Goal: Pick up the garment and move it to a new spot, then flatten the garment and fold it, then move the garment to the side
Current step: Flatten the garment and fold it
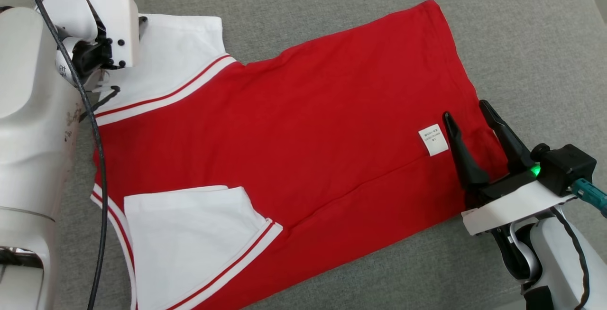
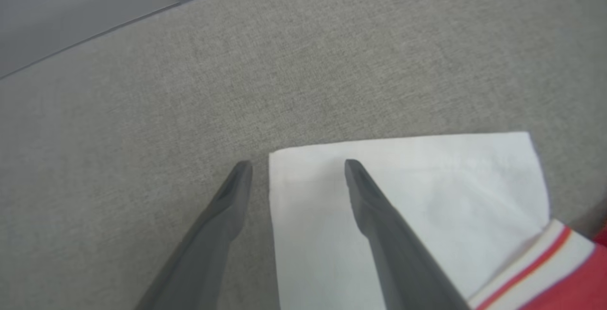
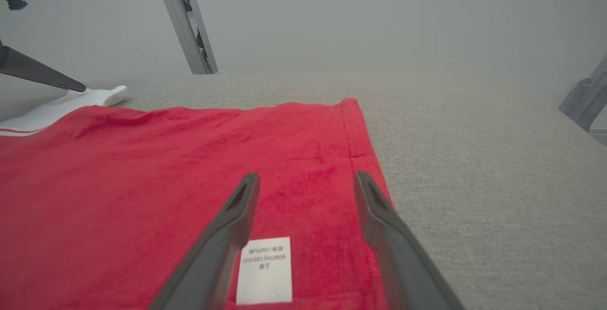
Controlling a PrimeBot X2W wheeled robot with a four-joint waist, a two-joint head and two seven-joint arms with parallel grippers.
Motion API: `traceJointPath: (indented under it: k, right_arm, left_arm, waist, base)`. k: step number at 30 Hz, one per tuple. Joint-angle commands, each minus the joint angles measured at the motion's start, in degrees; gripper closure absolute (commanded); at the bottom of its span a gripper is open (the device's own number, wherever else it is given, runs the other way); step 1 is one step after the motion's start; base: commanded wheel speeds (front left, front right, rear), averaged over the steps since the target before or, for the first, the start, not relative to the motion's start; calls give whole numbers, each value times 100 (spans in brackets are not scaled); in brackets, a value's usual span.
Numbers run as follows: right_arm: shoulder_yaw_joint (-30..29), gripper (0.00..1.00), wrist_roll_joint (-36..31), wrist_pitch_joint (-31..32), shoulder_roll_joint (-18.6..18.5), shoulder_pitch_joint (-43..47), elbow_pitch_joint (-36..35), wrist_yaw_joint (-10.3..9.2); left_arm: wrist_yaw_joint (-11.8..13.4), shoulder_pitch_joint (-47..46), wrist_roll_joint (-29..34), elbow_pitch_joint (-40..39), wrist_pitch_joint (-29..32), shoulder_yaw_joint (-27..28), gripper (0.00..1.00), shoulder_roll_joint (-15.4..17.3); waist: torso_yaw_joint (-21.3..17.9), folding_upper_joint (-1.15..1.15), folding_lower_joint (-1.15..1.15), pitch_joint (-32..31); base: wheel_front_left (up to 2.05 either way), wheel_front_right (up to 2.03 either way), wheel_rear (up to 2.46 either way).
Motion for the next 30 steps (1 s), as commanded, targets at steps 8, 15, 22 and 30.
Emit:
traceJointPath:
  k: [8,15,22,30]
  right_arm:
    - [27,0,5,-11,6,-192,43,-2]
    - [-103,0,-58,-10,-142,-298,55,-2]
    - [-95,0,193,670,-88,-1399,1564,-1]
    - [237,0,293,2506,14,-3374,3093,-2]
  left_arm:
    - [40,-163,236,448,5,-232,1,147]
    - [-103,-205,49,551,-135,-169,100,55]
    - [-201,-144,-66,602,-674,-113,100,47]
    - [-298,-315,-155,668,-722,-169,100,-85]
  waist:
    - [-146,0,0,64]
    - [-91,0,0,-29]
    - [-33,0,0,-155]
    - [165,0,0,-97]
  base:
    - [0,0,0]
    - [0,0,0]
    - [0,0,0]
    - [0,0,0]
